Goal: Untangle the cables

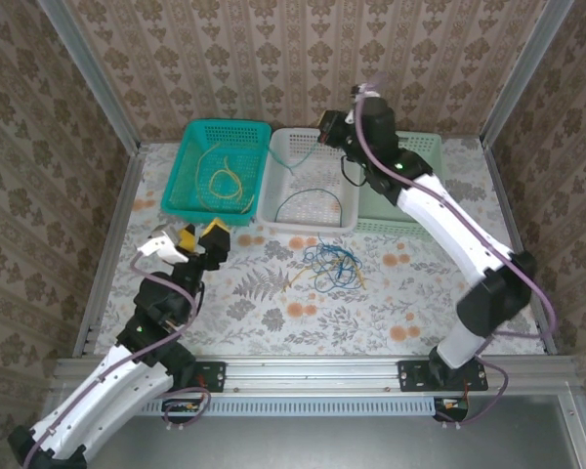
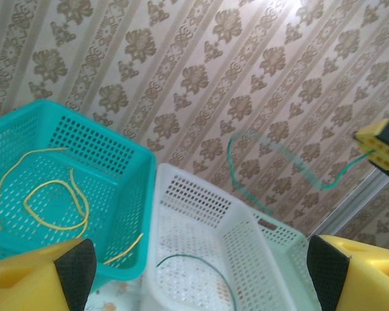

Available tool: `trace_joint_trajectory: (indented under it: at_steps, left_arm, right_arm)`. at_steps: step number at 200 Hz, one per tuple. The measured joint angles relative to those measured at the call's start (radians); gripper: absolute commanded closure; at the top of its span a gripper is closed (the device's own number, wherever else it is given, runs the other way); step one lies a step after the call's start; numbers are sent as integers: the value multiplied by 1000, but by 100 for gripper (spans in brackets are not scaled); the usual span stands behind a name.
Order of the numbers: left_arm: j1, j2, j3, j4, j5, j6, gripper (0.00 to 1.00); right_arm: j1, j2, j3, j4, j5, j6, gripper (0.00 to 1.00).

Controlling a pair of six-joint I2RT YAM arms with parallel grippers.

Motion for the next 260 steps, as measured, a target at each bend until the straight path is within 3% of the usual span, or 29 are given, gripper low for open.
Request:
trace_joint_trajectory:
  at_steps: [60,105,155,189,221,260]
  left_arm:
    - [142,132,63,-153,161,13,10]
    - [271,386,243,-218,356,183,12]
    - [276,595,334,-118,600,385,25]
    - [266,680,388,-98,690,507,25]
    - [263,690,386,-9,716,510,23]
    - [262,789,404,100,747,415,22]
  right_arm:
    - [-58,53,-27,-130,-142,-46,100]
    - [-135,6,-95,-116,-287,37,100]
    - [-199,-69,-196,-9,-444,201,100]
    - [-213,-69,-229,56,-527,289,100]
    - [-219,-76,-276,123,-574,360,100]
    - [-219,-82,-324,222,-618,454,100]
